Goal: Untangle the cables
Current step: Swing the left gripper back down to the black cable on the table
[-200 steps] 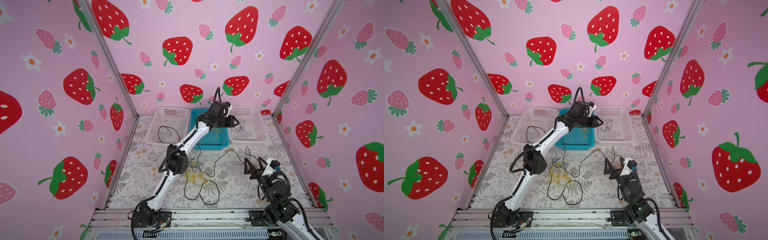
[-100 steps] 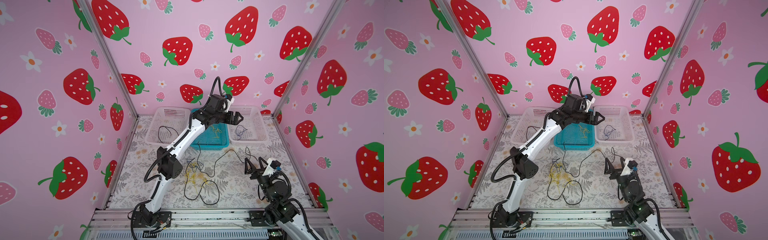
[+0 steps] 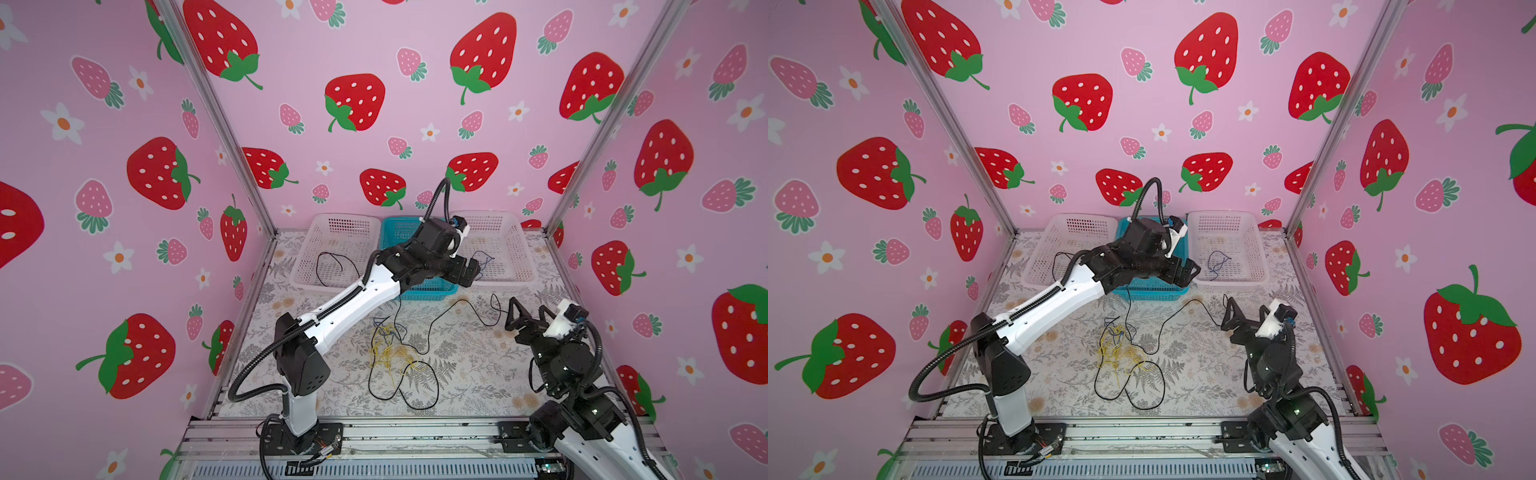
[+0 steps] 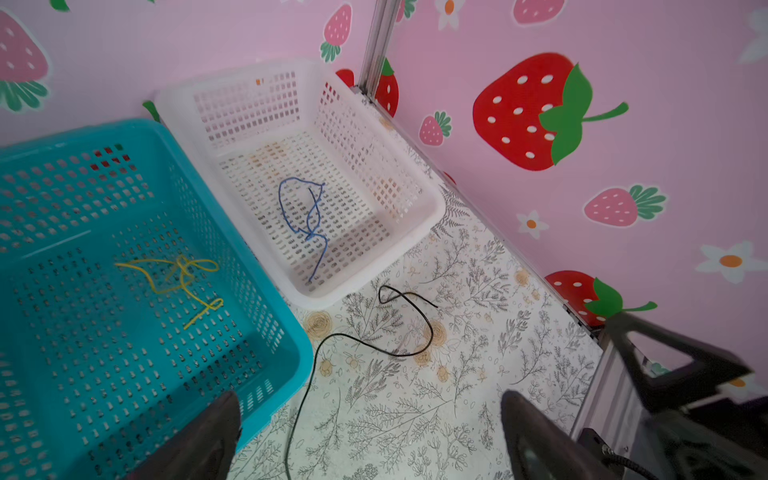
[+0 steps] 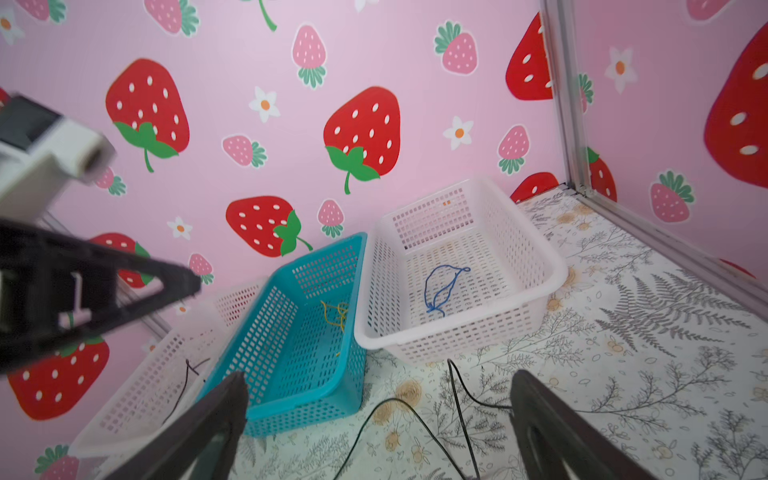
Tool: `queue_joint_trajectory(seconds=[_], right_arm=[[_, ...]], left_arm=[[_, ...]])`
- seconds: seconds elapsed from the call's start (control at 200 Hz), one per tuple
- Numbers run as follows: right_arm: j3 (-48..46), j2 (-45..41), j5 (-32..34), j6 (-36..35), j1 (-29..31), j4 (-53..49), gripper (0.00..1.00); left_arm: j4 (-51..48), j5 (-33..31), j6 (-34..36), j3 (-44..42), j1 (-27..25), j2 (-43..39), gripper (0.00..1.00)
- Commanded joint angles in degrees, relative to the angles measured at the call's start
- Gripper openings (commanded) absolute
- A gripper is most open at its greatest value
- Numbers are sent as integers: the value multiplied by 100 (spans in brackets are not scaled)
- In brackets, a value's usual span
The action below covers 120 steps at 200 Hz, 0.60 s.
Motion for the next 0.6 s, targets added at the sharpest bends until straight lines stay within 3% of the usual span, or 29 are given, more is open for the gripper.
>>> queue_joint_trajectory(seconds=[0.0,0.16,0.375,0.505,0.595], right_arm=[[441,89,715,472,-18,-1119,99],[816,-127,917,502,-17,-1554,99],[1010,-463,951,263,-10,-1560,99],[1145,-490,937,154,-10,-1762,99],[1204,-554,942,98,-10,-1821,99]], left_arm=[[-405,-281,-546,322,-110,441,99],[-633,-566,-753,802,-448,1057,99],[-1541,-751,-1146,2472,-743,2267,99],[-1077,-383,-1247,2427,-843,2507,100],[-1008,-520,-1221,2558,-928,2688,99]])
